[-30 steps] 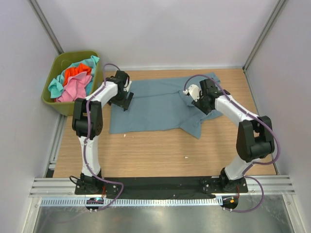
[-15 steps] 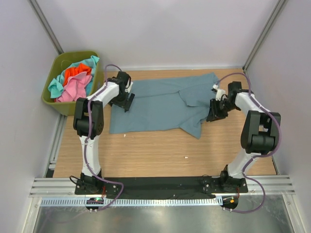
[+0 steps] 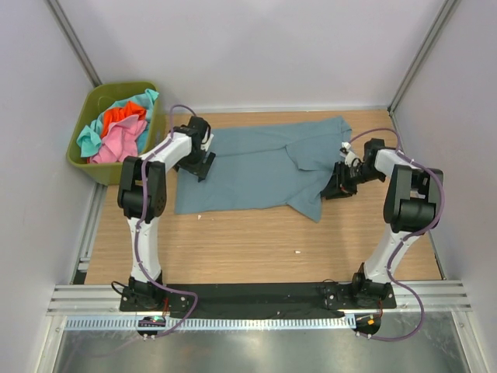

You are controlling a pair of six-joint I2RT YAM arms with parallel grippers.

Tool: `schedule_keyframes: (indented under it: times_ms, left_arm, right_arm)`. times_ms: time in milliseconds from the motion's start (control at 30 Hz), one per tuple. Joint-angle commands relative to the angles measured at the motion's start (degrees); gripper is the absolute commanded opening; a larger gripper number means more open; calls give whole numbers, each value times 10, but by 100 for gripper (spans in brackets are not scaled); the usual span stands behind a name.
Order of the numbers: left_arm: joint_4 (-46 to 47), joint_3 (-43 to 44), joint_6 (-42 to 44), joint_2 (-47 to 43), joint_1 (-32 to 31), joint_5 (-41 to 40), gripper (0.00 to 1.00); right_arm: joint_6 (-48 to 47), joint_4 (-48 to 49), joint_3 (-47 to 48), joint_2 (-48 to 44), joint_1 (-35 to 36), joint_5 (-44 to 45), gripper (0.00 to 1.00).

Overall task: Fold and stack the t-shirts
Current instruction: Fold the tshirt

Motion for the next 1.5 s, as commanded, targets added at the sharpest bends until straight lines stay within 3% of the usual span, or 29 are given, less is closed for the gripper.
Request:
schedule_keyframes:
  times_ms: [0,1133,1467]
  left_arm:
    - [2,-3,8,-18,-3,-13,87]
    - [3,-2,14,-10,-15,-26,87]
    - [3,-2,16,-12,-20,-29,88]
  right_arm:
    - [8,12,15,8,0,-8,34]
    - [31,90,22,75,-1,4,32]
    - [28,95,18,67,-1,-1,2]
